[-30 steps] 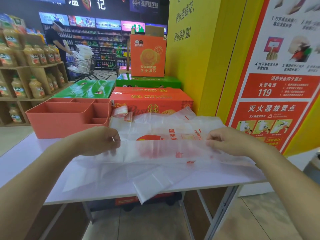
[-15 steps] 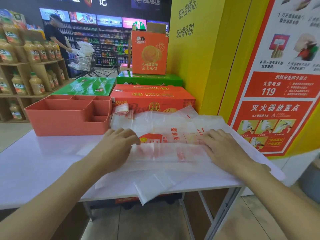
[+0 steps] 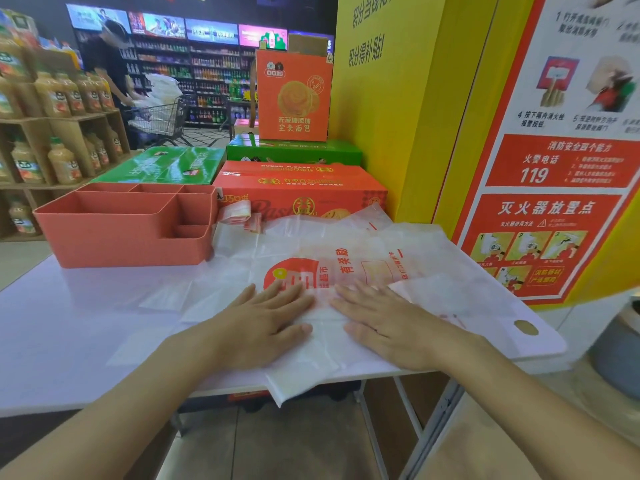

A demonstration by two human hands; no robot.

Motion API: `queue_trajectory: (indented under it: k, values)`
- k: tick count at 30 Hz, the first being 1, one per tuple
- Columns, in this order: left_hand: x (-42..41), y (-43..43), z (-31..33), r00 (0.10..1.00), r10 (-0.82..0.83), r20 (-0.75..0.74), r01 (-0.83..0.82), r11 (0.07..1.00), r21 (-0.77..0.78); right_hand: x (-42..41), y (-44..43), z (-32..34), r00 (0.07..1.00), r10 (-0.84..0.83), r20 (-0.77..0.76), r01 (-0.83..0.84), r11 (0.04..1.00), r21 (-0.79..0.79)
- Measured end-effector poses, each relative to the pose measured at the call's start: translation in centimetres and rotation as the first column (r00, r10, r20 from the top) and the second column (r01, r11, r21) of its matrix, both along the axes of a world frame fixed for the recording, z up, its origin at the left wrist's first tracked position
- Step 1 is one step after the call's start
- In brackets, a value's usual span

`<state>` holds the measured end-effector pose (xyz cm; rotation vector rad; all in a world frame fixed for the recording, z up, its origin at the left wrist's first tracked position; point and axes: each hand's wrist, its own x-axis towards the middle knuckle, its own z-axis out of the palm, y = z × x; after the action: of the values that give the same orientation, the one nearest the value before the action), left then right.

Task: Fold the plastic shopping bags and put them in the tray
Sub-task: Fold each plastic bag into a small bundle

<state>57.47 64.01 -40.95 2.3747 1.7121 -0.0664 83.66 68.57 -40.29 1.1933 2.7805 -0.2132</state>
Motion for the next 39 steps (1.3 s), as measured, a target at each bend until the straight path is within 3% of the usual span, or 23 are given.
queue_trajectory:
  k: [10,17,24,32,39]
  values:
    - [0.3,0.1,1.4,0.998,0.051,-0.022,-0.053,0.992,-0.110,2.0,0.5,0.2,0.991,-0.129,-0.025,0.128,0.991,-0.043]
    - [1.2,-0.7,3.7,0.994,0.104,-0.018,-0.103,0.992,0.071,2.3,-0.1,1.6,0.991,-0.104,-0.082,0.112,0.989,0.102]
    - [0.2,-1.1,3.7,0.995,0.042,-0.087,-0.027,0.985,0.170,2.2,0.0,2.0,0.979,-0.113,-0.171,0.139,0.979,0.151]
    - [-2.8,0.0,3.6,0.997,0.075,0.033,-0.081,0.965,0.248,3.6,0.7,2.1,0.967,-0.151,-0.207,0.187,0.968,0.166]
    - [-5.0,1.6,4.6,0.982,0.106,0.154,-0.150,0.938,0.312,5.0,2.7,3.8,0.873,-0.271,-0.405,0.325,0.943,0.069]
